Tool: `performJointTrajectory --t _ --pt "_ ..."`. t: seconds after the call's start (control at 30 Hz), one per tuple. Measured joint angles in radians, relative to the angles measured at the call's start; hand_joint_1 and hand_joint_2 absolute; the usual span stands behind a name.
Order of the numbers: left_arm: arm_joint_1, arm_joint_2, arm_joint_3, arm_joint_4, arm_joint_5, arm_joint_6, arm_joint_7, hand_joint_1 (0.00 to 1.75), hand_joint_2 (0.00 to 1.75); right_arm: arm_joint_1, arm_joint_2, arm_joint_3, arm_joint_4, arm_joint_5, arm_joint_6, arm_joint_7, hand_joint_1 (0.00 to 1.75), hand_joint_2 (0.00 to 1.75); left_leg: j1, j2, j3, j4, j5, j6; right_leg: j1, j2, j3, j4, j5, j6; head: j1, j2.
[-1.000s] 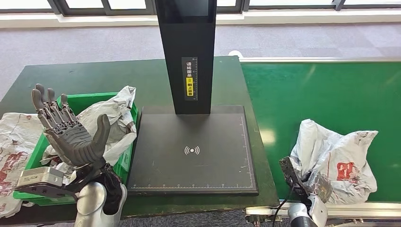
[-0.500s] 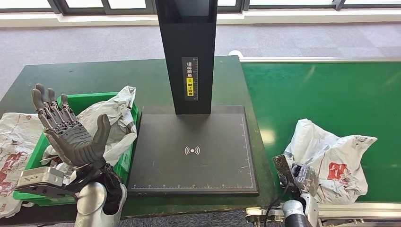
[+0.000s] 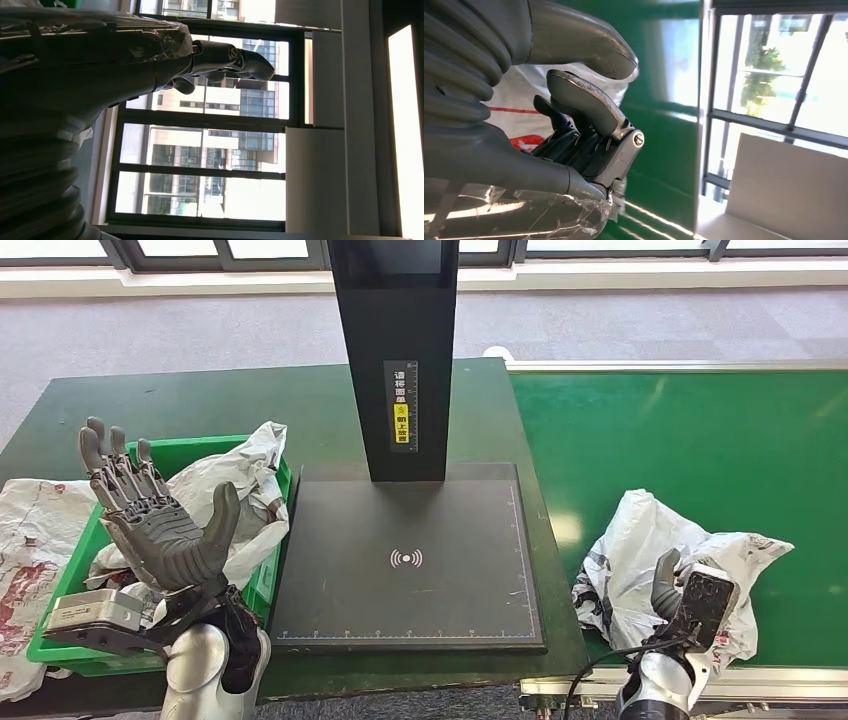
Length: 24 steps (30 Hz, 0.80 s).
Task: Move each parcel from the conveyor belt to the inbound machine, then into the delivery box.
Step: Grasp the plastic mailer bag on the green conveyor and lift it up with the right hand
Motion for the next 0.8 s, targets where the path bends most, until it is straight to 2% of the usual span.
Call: performJointTrajectory --t 0.27,0.3,0.33,0.4,0.43,0.47,0.5,0.57,0.63,0.67,0.73,0.8 --pt "0.000 0.000 0.000 0.001 -0.002 0.000 0.000 0.00 1.75 0.046 0.000 0.099 -0.146 0.012 -0.129 0.000 1.75 1.75 0.000 0.000 0.000 0.000 0.000 0.000 0.000 0.000 0.000 0.000 0.000 0.000 0.000 0.000" --pt "0.000 0.000 0.000 0.001 -0.002 0.000 0.000 0.00 1.75 0.049 0.000 0.105 -0.156 0.014 -0.135 0.000 1.59 1.75 0.000 0.000 0.000 0.000 0.000 0.000 0.000 0.000 0.000 0.000 0.000 0.000 0.000 0.000" --pt "0.000 0.000 0.000 0.001 -0.002 0.000 0.000 0.00 1.75 0.053 0.000 0.111 -0.165 0.016 -0.141 0.000 1.15 1.75 0.000 0.000 0.000 0.000 0.000 0.000 0.000 0.000 0.000 0.000 0.000 0.000 0.000 0.000" --pt "0.000 0.000 0.000 0.001 -0.002 0.000 0.000 0.00 1.75 0.059 0.000 0.123 -0.178 0.029 -0.171 0.001 0.28 0.87 0.000 -0.001 0.000 0.000 0.000 0.000 0.000 0.000 0.000 0.000 0.000 0.000 0.000 0.000" --pt "0.000 0.000 0.000 0.001 -0.003 0.002 0.000 0.00 1.75 0.061 0.000 0.128 -0.181 0.056 -0.202 0.008 0.00 0.44 0.000 -0.001 0.000 0.000 0.000 0.000 0.000 0.000 0.000 0.000 0.000 0.000 0.000 0.000" --pt "0.000 0.000 0.000 0.000 -0.003 0.006 0.000 0.00 1.75 0.059 0.000 0.132 -0.176 0.115 -0.246 0.031 0.00 0.00 0.000 -0.001 0.000 0.000 0.000 0.000 0.000 0.000 0.000 0.000 0.000 0.000 0.000 0.000" --pt "0.000 0.000 0.000 0.000 -0.004 0.010 0.000 0.00 1.75 0.052 0.000 0.129 -0.162 0.209 -0.291 0.073 0.00 0.00 0.000 0.000 0.000 0.000 0.000 0.000 0.000 0.000 0.000 0.000 0.000 0.000 0.000 0.000" --pt "0.001 0.000 0.000 -0.002 -0.004 0.018 0.000 0.00 1.75 0.026 0.001 0.096 -0.119 0.522 -0.358 0.204 0.00 0.00 0.000 0.000 0.000 0.000 0.000 0.000 0.000 0.000 0.000 0.000 0.000 0.000 0.000 0.000" --pt "0.001 0.000 0.000 -0.003 -0.005 0.020 0.000 0.00 1.75 -0.012 0.002 0.018 -0.072 0.867 -0.377 0.317 0.00 0.00 0.000 0.000 0.000 0.000 0.000 0.000 0.000 0.000 0.000 0.000 0.000 0.000 0.000 0.000" --pt "0.001 0.000 0.000 -0.004 -0.005 0.020 0.000 0.00 1.75 -0.031 0.003 -0.028 -0.049 0.992 -0.379 0.354 0.00 0.00 0.000 -0.001 0.000 0.000 0.000 0.000 0.000 -0.001 0.000 0.000 0.000 0.000 0.000 0.000" --pt "0.001 0.000 0.000 -0.004 -0.005 0.020 0.000 0.00 1.75 -0.061 0.003 -0.108 -0.010 1.120 -0.380 0.403 0.00 0.00 0.000 -0.004 0.000 0.000 0.001 0.000 0.000 -0.003 0.001 0.000 0.000 0.000 0.000 0.000" --pt "0.001 0.000 0.000 -0.004 -0.005 0.020 0.000 0.00 1.75 -0.079 0.002 -0.161 0.015 1.149 -0.381 0.425 0.00 0.00 0.000 -0.004 0.000 0.000 0.001 0.000 0.000 -0.003 0.001 0.000 0.000 0.000 0.000 0.000"
